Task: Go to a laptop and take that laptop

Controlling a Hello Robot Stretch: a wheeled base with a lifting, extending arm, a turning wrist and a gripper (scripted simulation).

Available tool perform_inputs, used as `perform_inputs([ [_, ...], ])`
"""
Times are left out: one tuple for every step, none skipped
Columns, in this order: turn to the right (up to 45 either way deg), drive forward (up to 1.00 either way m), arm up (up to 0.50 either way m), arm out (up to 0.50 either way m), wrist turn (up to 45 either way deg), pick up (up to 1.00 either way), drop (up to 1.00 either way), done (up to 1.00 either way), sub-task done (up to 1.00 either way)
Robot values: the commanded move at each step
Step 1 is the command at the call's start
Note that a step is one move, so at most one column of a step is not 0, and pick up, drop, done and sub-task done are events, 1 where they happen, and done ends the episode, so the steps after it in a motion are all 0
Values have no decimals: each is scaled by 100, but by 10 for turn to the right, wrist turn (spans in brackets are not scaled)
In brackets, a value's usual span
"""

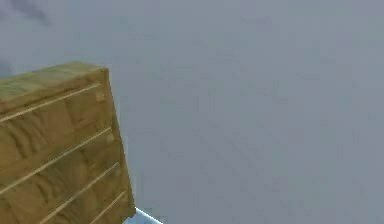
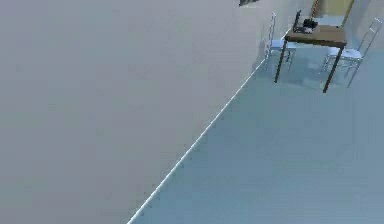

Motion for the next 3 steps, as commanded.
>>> perform_inputs([
  [450,0,0,0,0,0,0,0,0],
  [450,0,0,0,0,0,0,0,0],
  [270,0,0,0,0,0,0,0,0],
])
